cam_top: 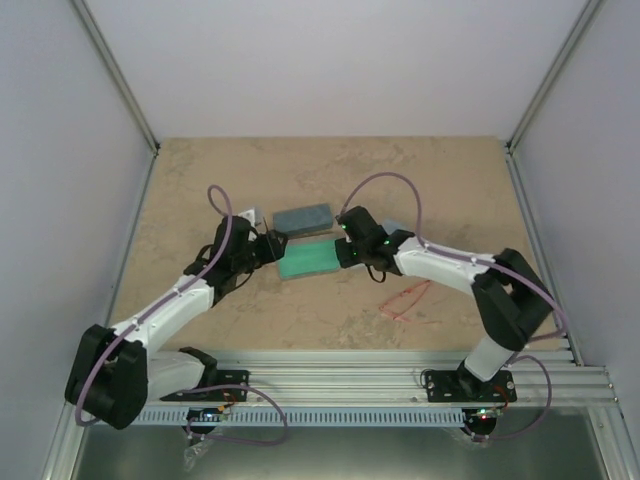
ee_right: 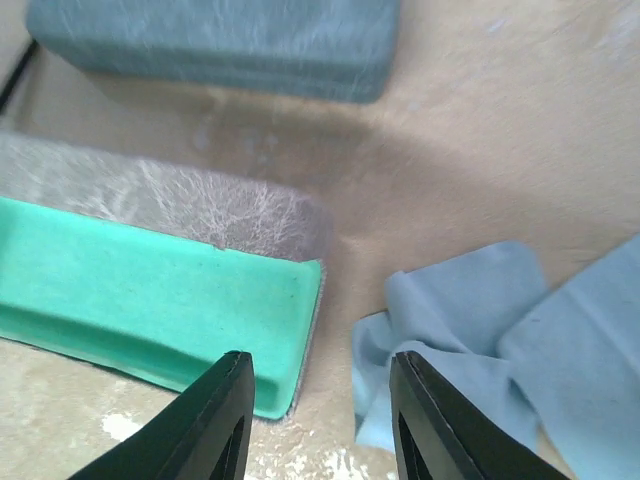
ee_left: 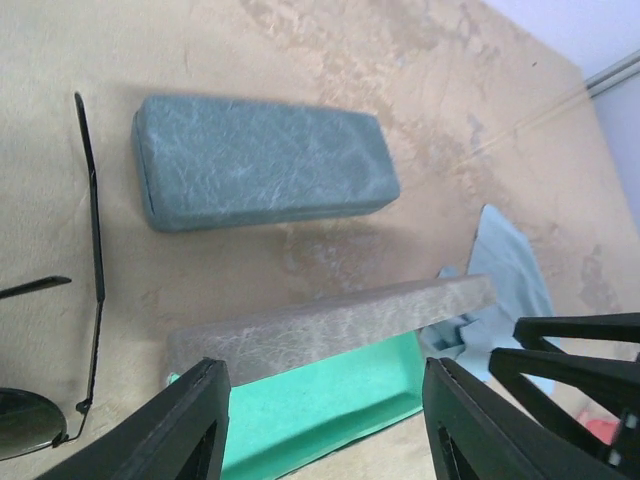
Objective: Organize the sunglasses
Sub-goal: Adjust the sunglasses case at the center of the board, then move the glasses cleaning cloth to the center of the board.
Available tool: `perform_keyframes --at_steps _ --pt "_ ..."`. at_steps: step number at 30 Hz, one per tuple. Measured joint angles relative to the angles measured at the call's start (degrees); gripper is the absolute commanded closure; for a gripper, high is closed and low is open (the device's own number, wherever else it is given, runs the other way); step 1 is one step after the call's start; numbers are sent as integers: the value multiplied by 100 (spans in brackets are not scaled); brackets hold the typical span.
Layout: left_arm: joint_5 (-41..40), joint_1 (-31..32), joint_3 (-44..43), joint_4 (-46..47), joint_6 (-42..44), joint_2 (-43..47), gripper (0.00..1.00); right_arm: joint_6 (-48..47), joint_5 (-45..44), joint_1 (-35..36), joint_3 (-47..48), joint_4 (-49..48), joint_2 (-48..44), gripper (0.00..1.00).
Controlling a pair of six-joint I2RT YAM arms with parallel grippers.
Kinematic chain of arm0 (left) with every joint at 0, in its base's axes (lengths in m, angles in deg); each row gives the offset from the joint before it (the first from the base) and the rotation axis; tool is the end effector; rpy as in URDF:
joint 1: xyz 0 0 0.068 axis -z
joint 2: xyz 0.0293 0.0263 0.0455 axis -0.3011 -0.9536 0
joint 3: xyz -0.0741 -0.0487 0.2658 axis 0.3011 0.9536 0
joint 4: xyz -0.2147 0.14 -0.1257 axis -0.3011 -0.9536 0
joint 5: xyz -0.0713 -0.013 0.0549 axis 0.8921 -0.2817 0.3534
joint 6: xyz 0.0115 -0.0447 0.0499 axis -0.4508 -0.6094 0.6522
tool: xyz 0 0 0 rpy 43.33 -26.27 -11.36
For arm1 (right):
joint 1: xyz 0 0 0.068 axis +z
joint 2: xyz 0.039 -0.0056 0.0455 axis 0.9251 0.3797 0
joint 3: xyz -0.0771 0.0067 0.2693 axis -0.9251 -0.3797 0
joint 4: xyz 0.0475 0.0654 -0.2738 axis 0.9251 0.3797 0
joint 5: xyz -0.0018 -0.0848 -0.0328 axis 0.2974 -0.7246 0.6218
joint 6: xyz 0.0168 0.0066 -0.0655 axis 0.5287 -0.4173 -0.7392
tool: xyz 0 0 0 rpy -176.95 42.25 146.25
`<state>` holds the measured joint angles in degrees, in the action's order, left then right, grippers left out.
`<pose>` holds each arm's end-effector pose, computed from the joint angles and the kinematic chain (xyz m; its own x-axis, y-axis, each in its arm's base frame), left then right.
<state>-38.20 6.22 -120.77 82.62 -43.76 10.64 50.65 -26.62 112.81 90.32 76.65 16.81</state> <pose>0.2517 -0.1185 0.1884 -0.7200 -0.3171 -0.6173 0.0942 0.8366 -0.5397 0.2789 0.2704 0.1585 -0.7951 -0.2115 -0.5685 -0.3511 0.9247 0.1470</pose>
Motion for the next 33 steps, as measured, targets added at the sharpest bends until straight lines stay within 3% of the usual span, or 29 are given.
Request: perform_keyframes --at_steps 4,8,19,27,30,33 --pt "4 0 0 15 15 321 45 225 -258 -120 -343 -144 -636 68" --pt "234 2 7 111 52 389 50 391 -396 -385 -566 -122 -671 74" --pt "726 833 293 595 133 341 52 682 -671 -579 -636 146 -264 70" --pt "758 863 332 693 142 291 51 767 -852 -1023 -719 289 -46 67" --pt "756 863 332 695 149 278 51 787 -887 -1051 -728 376 92 68" --pt "756 863 332 693 153 258 51 778 -892 -1051 -723 396 103 77"
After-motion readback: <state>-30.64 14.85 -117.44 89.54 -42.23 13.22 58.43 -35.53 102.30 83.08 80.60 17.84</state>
